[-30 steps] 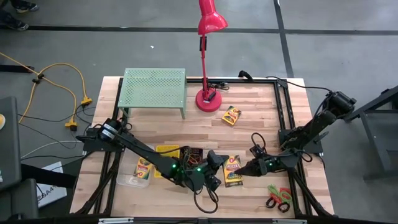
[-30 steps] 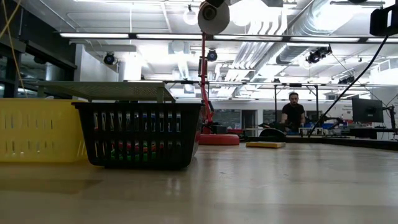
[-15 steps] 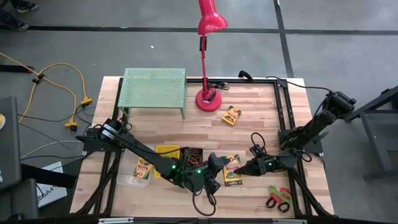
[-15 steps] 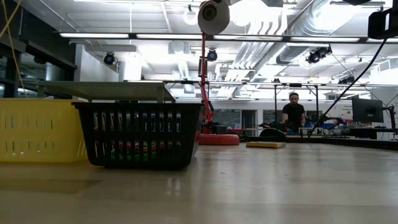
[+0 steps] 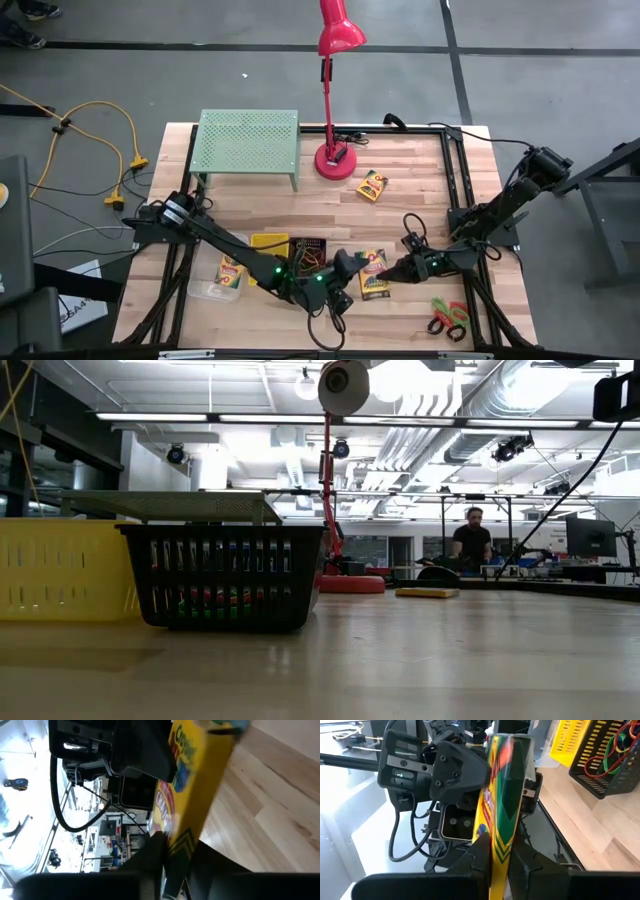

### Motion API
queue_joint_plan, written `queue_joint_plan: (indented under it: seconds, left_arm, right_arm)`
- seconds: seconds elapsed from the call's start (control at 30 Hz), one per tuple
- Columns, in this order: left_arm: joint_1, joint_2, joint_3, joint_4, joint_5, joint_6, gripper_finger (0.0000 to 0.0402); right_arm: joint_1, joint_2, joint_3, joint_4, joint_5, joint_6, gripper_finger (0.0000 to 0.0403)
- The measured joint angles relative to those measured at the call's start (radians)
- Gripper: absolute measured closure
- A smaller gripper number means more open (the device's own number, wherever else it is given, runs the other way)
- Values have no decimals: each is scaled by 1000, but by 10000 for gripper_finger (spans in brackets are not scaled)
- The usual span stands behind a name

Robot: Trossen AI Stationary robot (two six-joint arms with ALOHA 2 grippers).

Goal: Pick & Place Office Desk Supplies
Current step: Put the crayon box into the transparent bin

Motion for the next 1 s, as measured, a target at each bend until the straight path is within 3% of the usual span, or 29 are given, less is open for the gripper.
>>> queue_joint_plan:
  seconds: [0.13, 0.33, 0.67, 1.0]
  left_arm:
    - [-2, 0, 0, -1, -3, 10, 374]
    - [-2, 0, 0, -1, -14, 4, 375]
    - [-13, 0, 0, -1, -25, 4, 375]
    - [-27, 0, 1, -41, -129, -15, 375]
  right_arm:
    - [0, 0, 0, 2, 2, 7, 374]
    - [1, 0, 0, 1, 21, -2, 361]
    - [-12, 0, 0, 0, 30, -14, 283]
    - [-12, 0, 0, 0, -5, -67, 230]
